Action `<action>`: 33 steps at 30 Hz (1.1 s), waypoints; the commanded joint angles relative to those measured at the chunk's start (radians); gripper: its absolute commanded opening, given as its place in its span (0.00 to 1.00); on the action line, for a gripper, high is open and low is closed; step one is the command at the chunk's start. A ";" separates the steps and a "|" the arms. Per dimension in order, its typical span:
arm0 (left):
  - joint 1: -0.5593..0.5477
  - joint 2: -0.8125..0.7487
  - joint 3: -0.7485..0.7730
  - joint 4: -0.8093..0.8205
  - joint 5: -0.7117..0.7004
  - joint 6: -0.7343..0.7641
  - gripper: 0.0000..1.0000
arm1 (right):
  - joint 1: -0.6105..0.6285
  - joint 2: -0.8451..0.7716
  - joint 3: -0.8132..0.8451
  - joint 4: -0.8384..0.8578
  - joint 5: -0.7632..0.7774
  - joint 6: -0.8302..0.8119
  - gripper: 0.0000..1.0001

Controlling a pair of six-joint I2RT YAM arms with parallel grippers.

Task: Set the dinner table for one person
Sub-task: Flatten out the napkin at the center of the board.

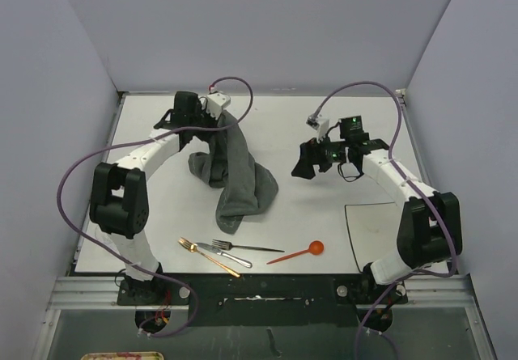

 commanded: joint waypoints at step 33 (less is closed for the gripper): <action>0.001 -0.157 0.110 0.020 -0.140 -0.011 0.00 | 0.715 0.211 0.120 0.052 0.664 -0.240 0.80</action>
